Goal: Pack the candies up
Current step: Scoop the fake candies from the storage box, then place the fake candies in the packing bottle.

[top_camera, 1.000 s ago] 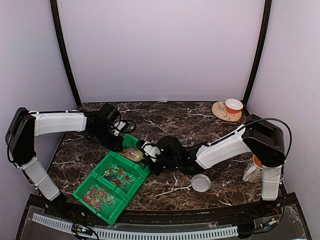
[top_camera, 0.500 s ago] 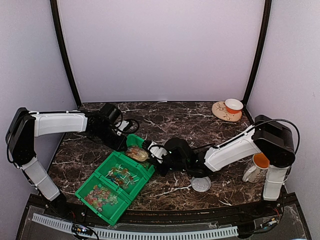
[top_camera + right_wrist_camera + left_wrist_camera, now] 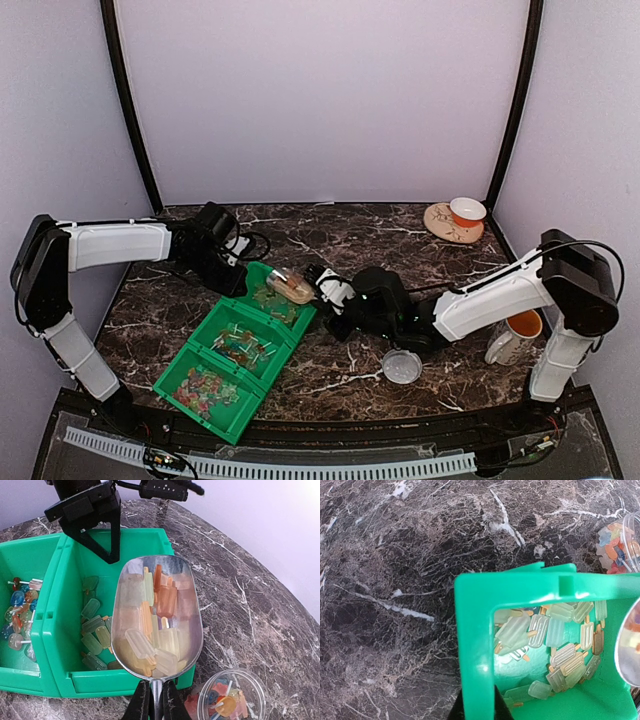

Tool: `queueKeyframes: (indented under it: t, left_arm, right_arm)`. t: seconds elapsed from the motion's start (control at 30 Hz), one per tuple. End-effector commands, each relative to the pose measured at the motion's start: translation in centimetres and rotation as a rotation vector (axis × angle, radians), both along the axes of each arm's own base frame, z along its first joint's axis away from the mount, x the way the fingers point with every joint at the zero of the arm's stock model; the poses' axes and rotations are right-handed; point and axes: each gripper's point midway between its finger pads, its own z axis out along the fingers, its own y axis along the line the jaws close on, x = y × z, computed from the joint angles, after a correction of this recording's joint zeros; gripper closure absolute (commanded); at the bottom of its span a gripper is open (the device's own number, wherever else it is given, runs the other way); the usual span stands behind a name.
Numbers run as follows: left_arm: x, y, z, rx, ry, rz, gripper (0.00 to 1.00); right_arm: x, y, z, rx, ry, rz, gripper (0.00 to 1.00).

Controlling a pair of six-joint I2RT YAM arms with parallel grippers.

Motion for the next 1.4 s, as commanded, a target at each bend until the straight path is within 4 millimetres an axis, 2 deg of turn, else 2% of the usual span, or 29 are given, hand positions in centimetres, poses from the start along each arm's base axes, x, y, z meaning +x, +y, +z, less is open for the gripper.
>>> queueKeyframes:
  t: [0.0, 0.2, 0.4, 0.43, 0.5, 0.77, 0.97, 1.37]
  left_arm:
    - [0.3, -0.4, 1.6, -0.017, -0.027, -0.007, 1.00]
    - [0.3, -0.4, 1.7, -0.017, -0.027, -0.005, 1.00]
    - [0.4, -0.2, 1.6, -0.008, -0.030, 0.000, 1.00]
    - [0.3, -0.2, 1.7, -0.006, -0.030, 0.001, 1.00]
    - [0.4, -0.2, 1.7, -0.006, -0.031, 0.003, 1.00]
    - [0.4, 0.0, 2.1, -0.007, -0.043, 0.009, 1.00]
    - [0.5, 0.0, 2.4, -0.011, -0.049, 0.012, 1.00]
    - [0.5, 0.0, 2.7, -0.017, -0.053, 0.015, 1.00]
  right_arm:
    - [1.3, -1.0, 2.9, 0.065, -0.070, -0.050, 1.00]
    - [1.2, -1.7, 3.5, 0.061, -0.085, -0.056, 1.00]
    - [1.0, -3.0, 5.0, 0.061, -0.105, -0.082, 1.00]
    - [1.1, -3.3, 4.6, 0.043, -0.101, -0.088, 1.00]
    - [0.9, -4.1, 6.0, 0.053, -0.114, -0.099, 1.00]
    - [0.6, -8.2, 4.8, -0.107, -0.066, -0.185, 1.00]
    - [-0.2, -11.0, 4.7, -0.192, -0.008, -0.239, 1.00]
    - [-1.1, -14.0, 4.1, -0.388, 0.094, -0.292, 1.00]
